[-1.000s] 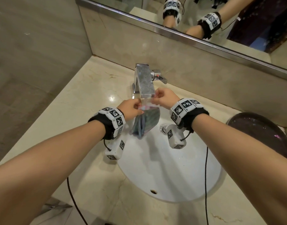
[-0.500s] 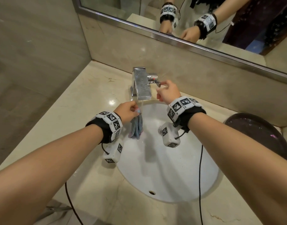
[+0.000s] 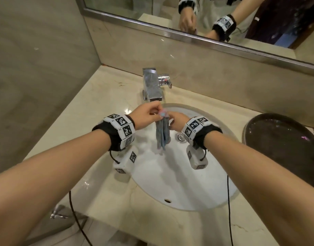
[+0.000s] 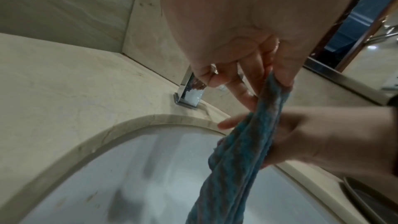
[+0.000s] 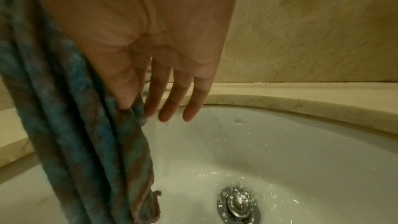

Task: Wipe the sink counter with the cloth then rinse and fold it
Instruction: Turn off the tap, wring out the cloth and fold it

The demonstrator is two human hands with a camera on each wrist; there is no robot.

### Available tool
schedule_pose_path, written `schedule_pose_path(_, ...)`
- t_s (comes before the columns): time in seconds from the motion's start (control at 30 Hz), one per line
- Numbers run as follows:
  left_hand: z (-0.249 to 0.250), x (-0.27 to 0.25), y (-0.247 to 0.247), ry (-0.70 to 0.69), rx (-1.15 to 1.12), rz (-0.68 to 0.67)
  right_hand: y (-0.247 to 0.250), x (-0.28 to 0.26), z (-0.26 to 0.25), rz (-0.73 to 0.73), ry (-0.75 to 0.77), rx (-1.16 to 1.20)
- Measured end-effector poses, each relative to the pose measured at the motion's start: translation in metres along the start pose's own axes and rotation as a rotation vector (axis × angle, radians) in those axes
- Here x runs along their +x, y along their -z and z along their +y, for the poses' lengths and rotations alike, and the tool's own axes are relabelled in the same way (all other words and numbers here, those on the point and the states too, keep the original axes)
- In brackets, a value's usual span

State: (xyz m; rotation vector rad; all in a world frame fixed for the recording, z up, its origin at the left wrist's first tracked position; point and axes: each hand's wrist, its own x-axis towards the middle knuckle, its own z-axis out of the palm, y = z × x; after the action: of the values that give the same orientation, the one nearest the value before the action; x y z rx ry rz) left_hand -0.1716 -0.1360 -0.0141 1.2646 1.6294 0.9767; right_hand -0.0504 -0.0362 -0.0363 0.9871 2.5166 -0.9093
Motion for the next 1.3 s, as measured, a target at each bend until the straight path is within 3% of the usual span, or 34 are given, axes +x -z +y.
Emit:
schedule_pose_path(0.13,0.003,-0.014,0.003,0.012,0.000,0.021,-0.007,0.001,0.005,-0.027,-0.028,0.050)
schedule_pose_path(0.3,-0.012,-0.032,0.007,0.147,0.081,0.108,0.002,-0.007,0.015,0.083,-0.061,0.198)
schedule_pose_path(0.47,-0.019,-0.042,0.008,0.247,0.218,0.207,0.014,-0.015,0.015,0.210,0.030,0.455)
schedule_pose_path(0.6,-0.015,-0.040,0.000,0.317,0.380,0.230,0.029,-0.027,0.004,0.242,0.090,0.466)
schedule_pose_path(0.8,-0.011,-0.032,-0.019,0.423,0.577,0.006,0.046,-0.046,-0.004,0.247,0.167,0.436)
schedule_pose_path(0.93,-0.010,-0.020,-0.041,0.370,0.487,-0.068,0.059,-0.059,-0.007,0.209,0.230,0.399)
schedule_pose_path(1.07,0.009,-0.007,-0.068,0.021,0.070,0.019,0.069,-0.065,-0.008,0.161,0.253,0.406)
schedule_pose_path(1.1,0.015,-0.004,-0.074,-0.005,0.038,0.009,0.073,-0.066,-0.007,0.168,0.246,0.404)
schedule_pose_path(1.23,0.028,0.010,-0.093,0.182,0.041,-0.060,0.085,-0.074,0.000,0.177,0.216,0.382)
schedule_pose_path(1.3,0.029,0.017,-0.096,0.240,0.074,-0.028,0.091,-0.078,0.009,0.228,0.192,0.381)
